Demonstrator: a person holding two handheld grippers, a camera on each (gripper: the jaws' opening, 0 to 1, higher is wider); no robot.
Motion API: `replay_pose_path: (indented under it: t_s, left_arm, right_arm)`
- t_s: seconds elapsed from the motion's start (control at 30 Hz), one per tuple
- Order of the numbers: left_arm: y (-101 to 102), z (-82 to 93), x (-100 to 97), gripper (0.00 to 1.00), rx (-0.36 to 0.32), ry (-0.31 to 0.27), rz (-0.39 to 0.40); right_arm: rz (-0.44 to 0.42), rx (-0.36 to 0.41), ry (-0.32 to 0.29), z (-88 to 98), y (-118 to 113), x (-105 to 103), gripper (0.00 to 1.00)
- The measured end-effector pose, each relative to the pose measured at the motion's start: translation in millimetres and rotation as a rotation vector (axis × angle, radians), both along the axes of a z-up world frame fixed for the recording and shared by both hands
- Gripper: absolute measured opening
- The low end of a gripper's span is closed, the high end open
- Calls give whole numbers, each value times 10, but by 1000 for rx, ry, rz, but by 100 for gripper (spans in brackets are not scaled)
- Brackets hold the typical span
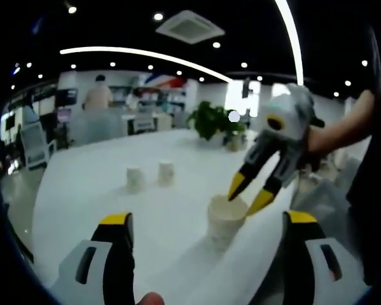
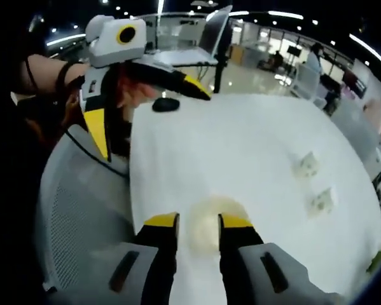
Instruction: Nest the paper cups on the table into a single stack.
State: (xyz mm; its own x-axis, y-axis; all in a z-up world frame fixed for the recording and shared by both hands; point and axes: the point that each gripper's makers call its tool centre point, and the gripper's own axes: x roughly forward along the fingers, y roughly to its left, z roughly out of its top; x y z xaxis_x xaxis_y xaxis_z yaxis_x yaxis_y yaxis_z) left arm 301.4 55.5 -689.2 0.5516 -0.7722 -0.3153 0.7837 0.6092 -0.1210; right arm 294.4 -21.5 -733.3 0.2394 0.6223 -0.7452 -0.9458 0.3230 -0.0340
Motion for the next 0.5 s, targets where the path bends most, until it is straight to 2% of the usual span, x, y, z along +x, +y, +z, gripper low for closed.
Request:
replay_pose_path:
  t_s: [0.03, 0.07, 0.13, 0.33, 0.5]
  left_arm:
    - [0, -1, -3, 96, 1, 0, 0]
    - [2, -1, -3, 96, 1, -1, 0]
    - [14, -6, -4, 96, 0, 3, 5]
    - [33, -29, -11, 96, 6, 9, 12]
    - [29, -44, -35, 97, 11, 9, 4]
  right_arm:
    - [-8, 6, -15, 25, -12, 18, 27]
    - [-19, 29, -71, 88, -14, 85, 31]
    - [-42, 51, -93, 146, -47, 113, 36]
    - [-169, 163, -120, 343, -159, 273, 47]
    - [-282, 228, -133, 416, -336, 439, 58]
